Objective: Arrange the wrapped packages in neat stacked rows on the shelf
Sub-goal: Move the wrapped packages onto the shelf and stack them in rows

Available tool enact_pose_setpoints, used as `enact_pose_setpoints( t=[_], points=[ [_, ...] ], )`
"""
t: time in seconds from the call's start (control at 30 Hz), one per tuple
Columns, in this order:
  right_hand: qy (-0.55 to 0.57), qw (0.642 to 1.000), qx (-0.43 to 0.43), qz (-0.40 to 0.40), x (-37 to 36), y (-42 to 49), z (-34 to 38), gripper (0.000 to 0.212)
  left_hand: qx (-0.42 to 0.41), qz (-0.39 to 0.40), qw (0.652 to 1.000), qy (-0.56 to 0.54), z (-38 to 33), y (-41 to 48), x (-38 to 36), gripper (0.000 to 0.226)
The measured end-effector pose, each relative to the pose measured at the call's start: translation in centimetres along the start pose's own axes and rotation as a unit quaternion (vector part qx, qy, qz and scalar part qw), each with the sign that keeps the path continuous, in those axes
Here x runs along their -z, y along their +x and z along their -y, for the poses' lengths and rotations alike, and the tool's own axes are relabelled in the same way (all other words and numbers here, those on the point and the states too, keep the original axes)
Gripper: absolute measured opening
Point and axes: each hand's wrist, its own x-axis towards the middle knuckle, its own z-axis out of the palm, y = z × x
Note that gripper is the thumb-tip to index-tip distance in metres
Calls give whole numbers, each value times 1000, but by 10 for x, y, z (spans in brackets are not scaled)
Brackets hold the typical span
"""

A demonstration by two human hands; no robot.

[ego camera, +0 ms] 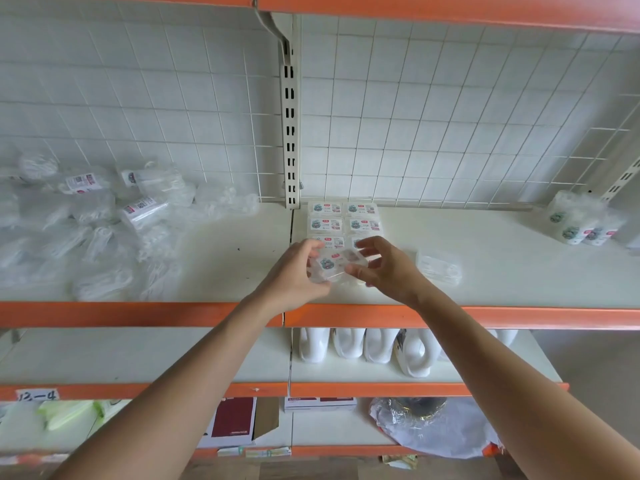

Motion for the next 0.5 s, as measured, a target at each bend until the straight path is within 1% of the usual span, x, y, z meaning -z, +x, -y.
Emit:
enact_pose_setpoints(
  t=[0.03,0.07,0.13,0.23,0.3,0.37,0.5],
  points=[
    [-55,998,34,2,2,-2,-2,52,12,15,1000,-18,0,-2,3,65],
    [-85,994,71,11,3,-4,-5,51,24,25,999,-39,0,-4,4,60],
    [-107,986,124,39,4,-10,-8,43,45,29,996,-78,3,-7,7,46],
    [-156,977,138,42,5,-14,-13,35,67,30,991,-111,9,-9,9,28],
    [-209,966,150,32,2,-15,-17,37,66,41,992,-99,12,-10,9,24],
    [-251,951,178,26,-1,-17,-18,38,60,48,994,-72,14,-12,10,27],
    [-288,927,239,10,-9,-16,-18,35,30,37,999,-1,20,-15,10,26]
  ],
)
